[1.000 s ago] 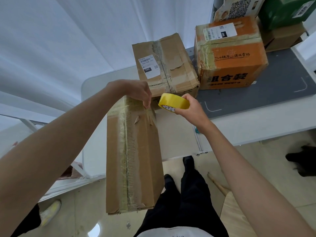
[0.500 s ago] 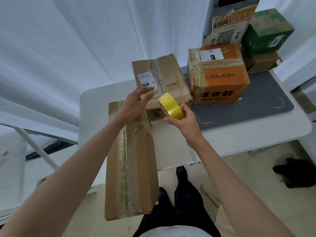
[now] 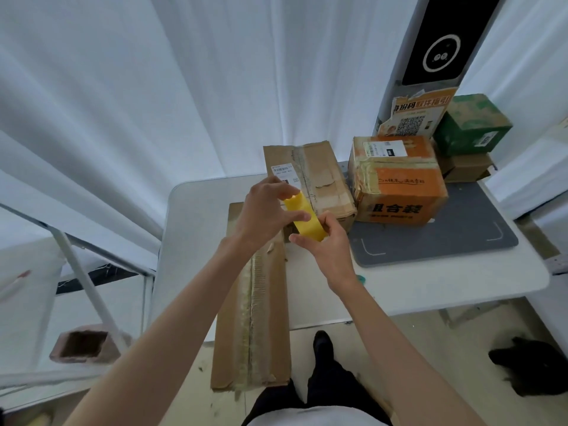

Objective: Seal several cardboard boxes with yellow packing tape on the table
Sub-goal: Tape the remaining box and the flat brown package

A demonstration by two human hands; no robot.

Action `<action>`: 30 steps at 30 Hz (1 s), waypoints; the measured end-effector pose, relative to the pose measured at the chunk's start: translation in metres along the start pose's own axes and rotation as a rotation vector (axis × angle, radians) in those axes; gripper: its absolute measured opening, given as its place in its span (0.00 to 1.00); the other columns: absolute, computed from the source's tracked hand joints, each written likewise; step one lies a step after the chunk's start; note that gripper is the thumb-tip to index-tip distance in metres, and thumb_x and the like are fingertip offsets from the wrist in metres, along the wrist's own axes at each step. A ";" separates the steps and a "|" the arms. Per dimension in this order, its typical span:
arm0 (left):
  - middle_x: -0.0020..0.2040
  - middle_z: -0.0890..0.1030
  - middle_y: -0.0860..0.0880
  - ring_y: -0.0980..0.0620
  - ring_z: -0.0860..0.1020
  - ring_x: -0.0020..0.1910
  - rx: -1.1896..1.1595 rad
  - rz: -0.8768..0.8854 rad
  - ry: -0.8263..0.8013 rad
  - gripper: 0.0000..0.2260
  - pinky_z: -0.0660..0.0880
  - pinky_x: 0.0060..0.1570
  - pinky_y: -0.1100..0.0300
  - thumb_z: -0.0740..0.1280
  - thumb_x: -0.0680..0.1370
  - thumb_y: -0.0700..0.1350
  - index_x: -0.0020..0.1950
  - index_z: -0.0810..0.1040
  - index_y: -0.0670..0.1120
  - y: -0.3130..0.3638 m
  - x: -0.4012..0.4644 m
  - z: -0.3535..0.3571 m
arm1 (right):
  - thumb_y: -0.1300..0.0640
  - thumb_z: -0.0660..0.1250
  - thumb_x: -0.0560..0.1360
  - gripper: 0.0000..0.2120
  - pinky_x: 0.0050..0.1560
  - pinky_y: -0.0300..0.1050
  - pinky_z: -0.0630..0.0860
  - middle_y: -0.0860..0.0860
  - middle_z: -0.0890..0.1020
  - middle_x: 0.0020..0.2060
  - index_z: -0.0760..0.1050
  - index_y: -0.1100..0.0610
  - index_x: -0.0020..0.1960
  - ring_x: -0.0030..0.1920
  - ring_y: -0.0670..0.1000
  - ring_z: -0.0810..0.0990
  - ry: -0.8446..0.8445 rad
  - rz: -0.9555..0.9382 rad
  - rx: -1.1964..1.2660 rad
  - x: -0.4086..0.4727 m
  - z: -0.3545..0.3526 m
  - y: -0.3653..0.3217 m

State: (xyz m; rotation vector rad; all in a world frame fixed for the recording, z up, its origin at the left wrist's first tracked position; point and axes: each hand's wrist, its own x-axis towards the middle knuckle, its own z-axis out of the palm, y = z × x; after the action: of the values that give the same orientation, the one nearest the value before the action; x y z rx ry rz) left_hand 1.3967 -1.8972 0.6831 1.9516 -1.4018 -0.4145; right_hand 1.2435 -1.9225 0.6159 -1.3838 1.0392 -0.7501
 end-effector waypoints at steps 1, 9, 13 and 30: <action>0.50 0.79 0.55 0.61 0.77 0.45 0.003 0.003 0.011 0.23 0.70 0.43 0.75 0.83 0.64 0.52 0.56 0.86 0.47 0.001 -0.003 -0.002 | 0.53 0.81 0.69 0.20 0.39 0.33 0.75 0.48 0.78 0.41 0.72 0.56 0.50 0.38 0.40 0.76 0.002 -0.003 0.005 -0.001 0.002 -0.002; 0.49 0.80 0.55 0.56 0.79 0.46 -0.010 0.001 0.091 0.14 0.72 0.44 0.71 0.80 0.70 0.46 0.54 0.86 0.47 0.012 -0.013 -0.008 | 0.54 0.81 0.69 0.20 0.38 0.33 0.75 0.47 0.77 0.39 0.72 0.59 0.50 0.35 0.39 0.75 0.021 -0.029 0.038 -0.004 0.009 -0.015; 0.42 0.83 0.54 0.57 0.82 0.42 -0.121 -0.073 0.136 0.05 0.80 0.50 0.56 0.76 0.73 0.39 0.45 0.88 0.47 0.011 -0.006 -0.016 | 0.55 0.82 0.67 0.21 0.35 0.32 0.71 0.49 0.74 0.38 0.69 0.56 0.45 0.33 0.39 0.71 0.011 -0.078 -0.017 -0.004 0.010 -0.020; 0.48 0.75 0.51 0.51 0.71 0.49 0.096 0.174 0.030 0.05 0.67 0.49 0.63 0.61 0.83 0.37 0.49 0.73 0.44 0.014 0.001 -0.009 | 0.55 0.69 0.80 0.08 0.52 0.49 0.76 0.52 0.81 0.48 0.75 0.50 0.59 0.47 0.50 0.78 -0.164 -0.014 0.007 0.014 0.004 -0.034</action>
State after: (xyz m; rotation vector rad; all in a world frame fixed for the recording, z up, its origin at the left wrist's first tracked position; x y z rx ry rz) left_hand 1.3926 -1.8977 0.6996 1.8842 -1.5829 -0.2405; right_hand 1.2581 -1.9364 0.6465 -1.4227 0.8985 -0.6382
